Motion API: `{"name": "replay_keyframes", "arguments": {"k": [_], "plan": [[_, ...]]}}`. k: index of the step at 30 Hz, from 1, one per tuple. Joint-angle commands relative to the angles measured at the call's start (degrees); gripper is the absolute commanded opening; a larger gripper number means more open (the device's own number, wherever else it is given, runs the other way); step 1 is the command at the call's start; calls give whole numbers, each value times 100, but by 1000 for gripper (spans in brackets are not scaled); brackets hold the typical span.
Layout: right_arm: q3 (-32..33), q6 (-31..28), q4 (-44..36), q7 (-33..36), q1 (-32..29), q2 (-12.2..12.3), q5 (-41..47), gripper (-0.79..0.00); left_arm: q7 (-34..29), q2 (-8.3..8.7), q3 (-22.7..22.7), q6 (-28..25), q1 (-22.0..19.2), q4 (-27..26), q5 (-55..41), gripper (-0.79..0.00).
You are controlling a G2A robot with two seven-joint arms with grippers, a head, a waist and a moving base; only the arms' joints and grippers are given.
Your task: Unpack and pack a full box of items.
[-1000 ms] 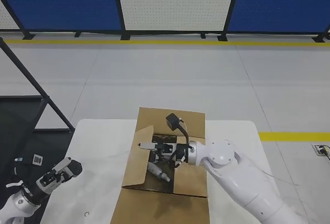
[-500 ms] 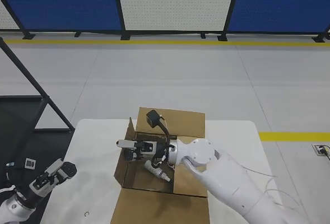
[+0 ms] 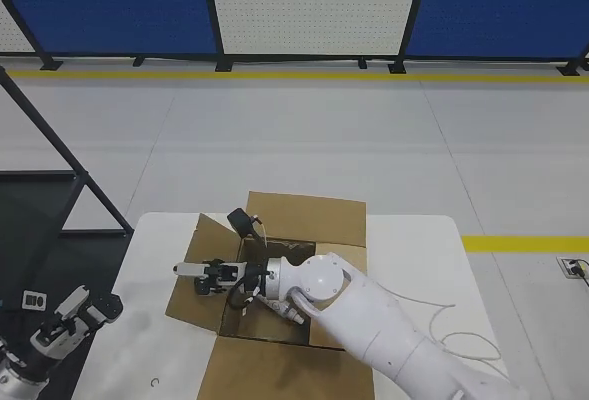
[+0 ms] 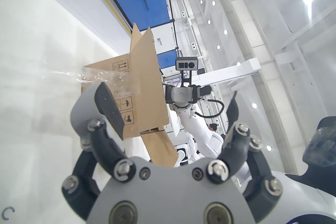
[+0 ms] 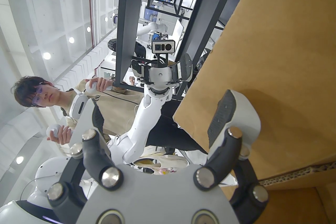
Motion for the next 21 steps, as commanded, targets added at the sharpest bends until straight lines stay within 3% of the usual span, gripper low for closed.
{"name": "replay_keyframes", "arguments": {"k": [1,10,21], "plan": [[2,-2,-4,-4,-3,2,4,0,2,0,2,-3,-1,0,2,0],[0,21,-13,-30,-25,0,-7,0,2,0,2,-3,-1,0,2,0],[22,779,-2,-256,-129,-171,-548,0,140,-45,-25,286,-3,-340,-465,0]]}}
